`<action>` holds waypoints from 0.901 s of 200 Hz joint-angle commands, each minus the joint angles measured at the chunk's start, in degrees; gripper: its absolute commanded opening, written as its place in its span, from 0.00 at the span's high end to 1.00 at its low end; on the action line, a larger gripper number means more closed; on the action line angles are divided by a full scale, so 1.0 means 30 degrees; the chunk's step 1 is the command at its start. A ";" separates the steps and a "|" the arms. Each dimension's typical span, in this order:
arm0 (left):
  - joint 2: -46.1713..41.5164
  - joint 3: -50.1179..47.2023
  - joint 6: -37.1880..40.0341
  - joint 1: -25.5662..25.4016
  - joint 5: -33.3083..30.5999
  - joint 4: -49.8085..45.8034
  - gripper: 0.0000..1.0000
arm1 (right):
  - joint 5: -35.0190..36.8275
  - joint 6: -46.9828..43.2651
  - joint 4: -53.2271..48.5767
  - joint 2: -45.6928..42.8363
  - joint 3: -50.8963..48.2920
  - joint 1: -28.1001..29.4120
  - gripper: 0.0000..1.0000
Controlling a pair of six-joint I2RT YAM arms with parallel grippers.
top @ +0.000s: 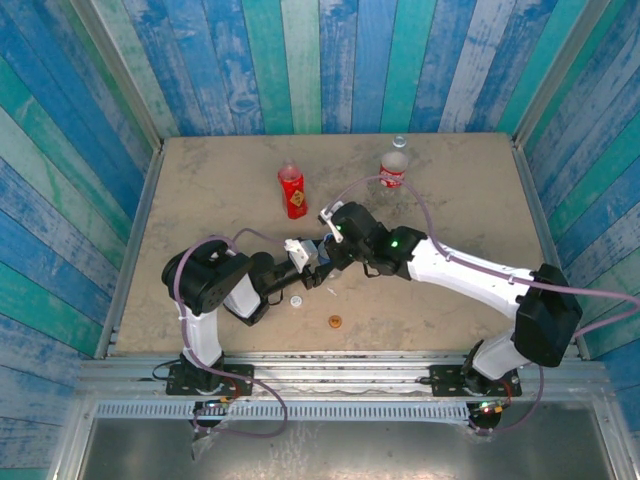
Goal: Screw on the bottle caps
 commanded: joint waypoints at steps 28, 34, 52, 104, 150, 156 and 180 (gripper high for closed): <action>0.0092 -0.0196 0.0093 -0.0116 0.0611 0.1250 0.52 | -0.1047 0.0653 -0.2368 0.0963 0.0497 -0.0260 0.68; 0.0073 -0.0186 0.0110 -0.0115 0.0581 0.1215 0.51 | -0.1094 0.0730 -0.2412 0.0963 0.0536 -0.0291 0.68; 0.0098 -0.0240 0.0125 -0.0115 0.0582 0.1211 0.51 | -0.1206 0.0516 -0.2603 0.0924 0.0798 -0.0294 0.66; -0.0019 -0.0295 0.0148 -0.0115 0.0752 0.1205 0.51 | -0.1090 0.0526 -0.1628 -0.0761 0.0741 -0.0292 0.54; -0.0016 -0.0153 0.0030 -0.0115 0.1514 0.1122 0.52 | -0.0900 0.1275 -0.0498 -0.2303 -0.0240 -0.0516 0.45; -0.0005 -0.0155 0.0013 -0.0115 0.1668 0.1137 0.52 | -0.1153 0.1342 -0.0277 -0.2386 -0.0394 -0.0680 0.46; 0.0047 -0.0100 -0.0022 -0.0115 0.2212 0.1251 0.51 | -0.2695 0.1643 -0.0064 -0.2191 -0.0545 -0.1486 0.57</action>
